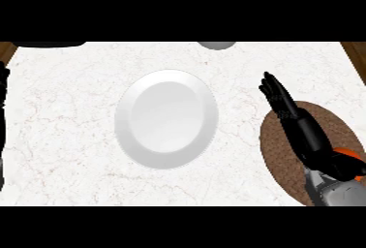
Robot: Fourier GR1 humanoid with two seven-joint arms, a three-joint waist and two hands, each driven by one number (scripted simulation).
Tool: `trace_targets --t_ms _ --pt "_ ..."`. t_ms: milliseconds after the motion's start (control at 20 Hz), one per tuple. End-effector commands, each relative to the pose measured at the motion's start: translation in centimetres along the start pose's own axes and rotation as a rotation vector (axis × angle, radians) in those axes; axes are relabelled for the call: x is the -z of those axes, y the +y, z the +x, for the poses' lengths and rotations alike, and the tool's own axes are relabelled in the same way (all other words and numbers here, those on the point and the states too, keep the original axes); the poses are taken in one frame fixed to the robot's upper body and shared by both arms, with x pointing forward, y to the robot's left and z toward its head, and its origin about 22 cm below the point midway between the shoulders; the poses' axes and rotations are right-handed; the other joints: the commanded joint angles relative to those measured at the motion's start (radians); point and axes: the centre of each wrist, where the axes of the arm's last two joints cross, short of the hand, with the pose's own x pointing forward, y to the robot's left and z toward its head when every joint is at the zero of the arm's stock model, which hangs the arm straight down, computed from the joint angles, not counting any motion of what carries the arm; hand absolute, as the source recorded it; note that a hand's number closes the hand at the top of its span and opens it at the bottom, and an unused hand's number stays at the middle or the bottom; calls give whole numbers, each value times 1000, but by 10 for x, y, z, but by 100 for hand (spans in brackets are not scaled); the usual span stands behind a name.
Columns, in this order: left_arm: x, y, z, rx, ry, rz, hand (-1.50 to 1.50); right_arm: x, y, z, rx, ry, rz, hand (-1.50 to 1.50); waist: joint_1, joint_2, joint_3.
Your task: Pick the squash from the placemat and place it in the plate
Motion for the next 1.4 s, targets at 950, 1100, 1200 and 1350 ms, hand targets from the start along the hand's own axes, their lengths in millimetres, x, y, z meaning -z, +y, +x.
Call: trace_targets --t_ms 950,1100,1200,1350 --pt "-90 -17 -67 -1 346 -254 0 -189 -100 32 120 -43 -934 -150 -6 -37 1" --pt "-103 -9 -78 4 332 -263 0 -198 -122 48 -11 123 -811 -150 -4 -36 -1" --pt "-97 -19 -75 11 341 -240 0 -199 -131 65 -84 229 -730 -150 -9 -34 -2" --pt "-98 -14 -68 -4 327 -250 0 -203 -137 67 -175 374 -658 -150 10 -34 -1"
